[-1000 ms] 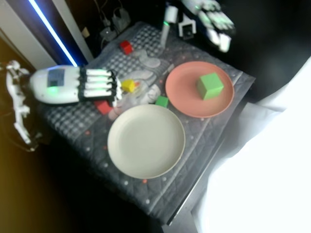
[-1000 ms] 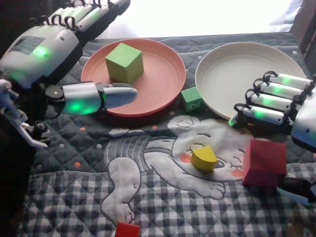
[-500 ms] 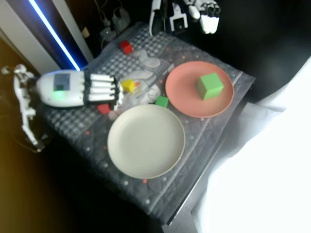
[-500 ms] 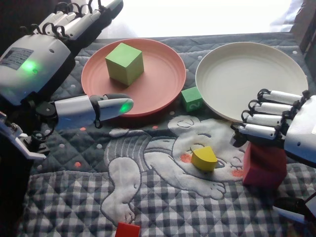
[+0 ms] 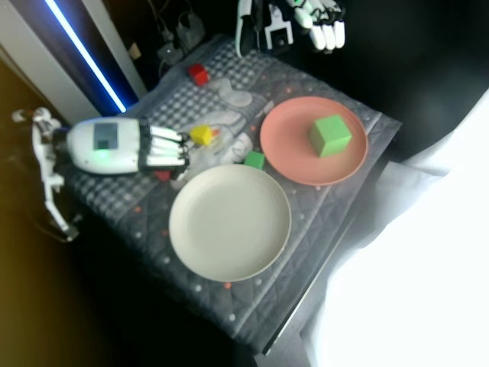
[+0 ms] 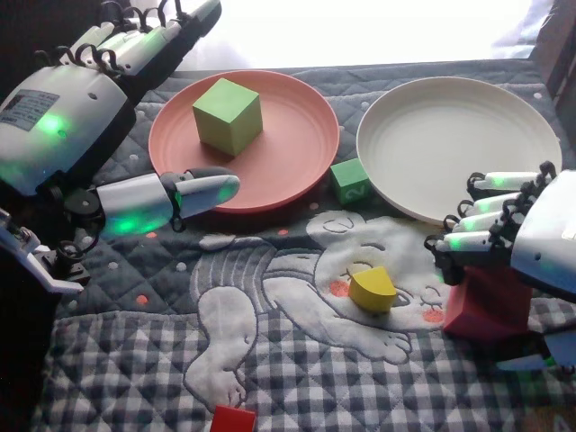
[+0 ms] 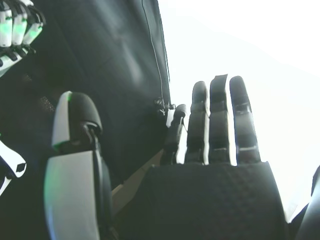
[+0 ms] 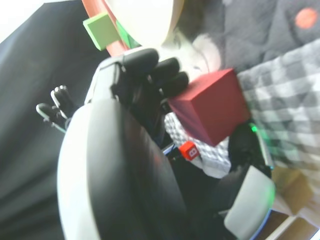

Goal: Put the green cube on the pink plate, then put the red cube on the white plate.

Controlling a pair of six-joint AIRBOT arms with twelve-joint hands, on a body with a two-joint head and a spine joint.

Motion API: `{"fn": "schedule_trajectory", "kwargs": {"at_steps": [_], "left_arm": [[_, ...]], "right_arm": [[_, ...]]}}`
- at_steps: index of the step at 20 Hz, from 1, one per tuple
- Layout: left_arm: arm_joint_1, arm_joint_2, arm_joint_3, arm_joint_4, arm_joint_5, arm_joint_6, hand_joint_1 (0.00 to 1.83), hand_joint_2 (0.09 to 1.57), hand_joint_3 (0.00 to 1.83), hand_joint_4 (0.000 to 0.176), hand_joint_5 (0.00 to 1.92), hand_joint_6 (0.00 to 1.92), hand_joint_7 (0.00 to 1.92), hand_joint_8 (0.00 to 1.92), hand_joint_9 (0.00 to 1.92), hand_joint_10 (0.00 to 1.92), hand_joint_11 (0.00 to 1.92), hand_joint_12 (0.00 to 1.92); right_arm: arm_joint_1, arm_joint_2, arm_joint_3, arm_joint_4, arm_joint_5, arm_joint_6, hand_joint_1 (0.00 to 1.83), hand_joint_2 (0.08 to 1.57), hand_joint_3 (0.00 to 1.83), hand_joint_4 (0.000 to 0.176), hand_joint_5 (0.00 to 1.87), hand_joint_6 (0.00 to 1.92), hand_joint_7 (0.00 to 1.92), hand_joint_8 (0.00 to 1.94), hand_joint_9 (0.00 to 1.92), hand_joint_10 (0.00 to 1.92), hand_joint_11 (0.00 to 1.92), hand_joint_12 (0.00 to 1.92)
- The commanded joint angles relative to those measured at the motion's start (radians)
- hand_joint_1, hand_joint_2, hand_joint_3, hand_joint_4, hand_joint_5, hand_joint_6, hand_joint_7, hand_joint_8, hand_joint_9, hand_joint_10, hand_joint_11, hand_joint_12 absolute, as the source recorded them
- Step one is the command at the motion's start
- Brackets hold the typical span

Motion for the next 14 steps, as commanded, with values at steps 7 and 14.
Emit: {"fn": "schedule_trajectory", "kwargs": {"at_steps": [7,14], "left_arm": [[0.007,-0.003,-0.002,-0.006,-0.141,-0.003,0.52,1.07,0.0,0.104,0.0,0.0,0.28,0.01,0.26,0.05,0.0,0.59],[0.009,-0.003,-0.008,0.001,-0.173,-0.003,0.52,1.05,0.0,0.083,0.0,0.0,0.28,0.01,0.33,0.1,0.0,1.47]], "right_arm": [[0.04,0.036,-0.03,0.014,-0.159,-0.002,1.36,1.18,0.01,0.0,0.83,1.08,0.86,1.29,0.74,1.52,0.63,1.85],[0.144,0.069,0.014,0.014,-0.215,-0.011,1.35,1.21,0.01,0.0,0.74,1.26,0.8,1.39,0.69,1.55,0.58,1.92]]}}
